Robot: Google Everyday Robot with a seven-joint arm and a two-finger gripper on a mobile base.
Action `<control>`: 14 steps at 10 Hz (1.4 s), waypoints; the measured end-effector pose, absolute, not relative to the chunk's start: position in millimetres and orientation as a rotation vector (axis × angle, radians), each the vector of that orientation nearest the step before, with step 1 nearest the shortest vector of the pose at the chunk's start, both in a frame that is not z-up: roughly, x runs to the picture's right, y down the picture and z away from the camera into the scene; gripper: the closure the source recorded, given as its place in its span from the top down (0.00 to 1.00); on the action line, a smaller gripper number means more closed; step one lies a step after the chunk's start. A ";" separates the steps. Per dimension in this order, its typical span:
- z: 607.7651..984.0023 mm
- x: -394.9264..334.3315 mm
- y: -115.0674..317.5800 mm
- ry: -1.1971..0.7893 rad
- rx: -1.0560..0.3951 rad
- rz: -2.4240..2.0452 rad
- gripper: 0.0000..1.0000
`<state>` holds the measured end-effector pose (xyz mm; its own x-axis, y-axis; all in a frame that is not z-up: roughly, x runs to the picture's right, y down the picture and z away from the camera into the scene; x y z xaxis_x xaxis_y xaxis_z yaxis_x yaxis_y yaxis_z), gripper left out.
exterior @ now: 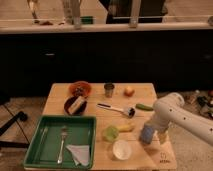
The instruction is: Place sponge in metal cup
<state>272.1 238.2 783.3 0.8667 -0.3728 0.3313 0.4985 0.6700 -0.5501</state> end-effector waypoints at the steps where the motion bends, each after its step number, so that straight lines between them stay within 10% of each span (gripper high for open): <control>1: 780.5 271.0 235.0 -0.224 -0.662 -0.541 0.80; 14: 805.0 246.0 239.7 -0.455 -0.693 -0.767 0.80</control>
<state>246.0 239.7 805.0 0.6424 -0.4726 0.6033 0.7560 0.5199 -0.3977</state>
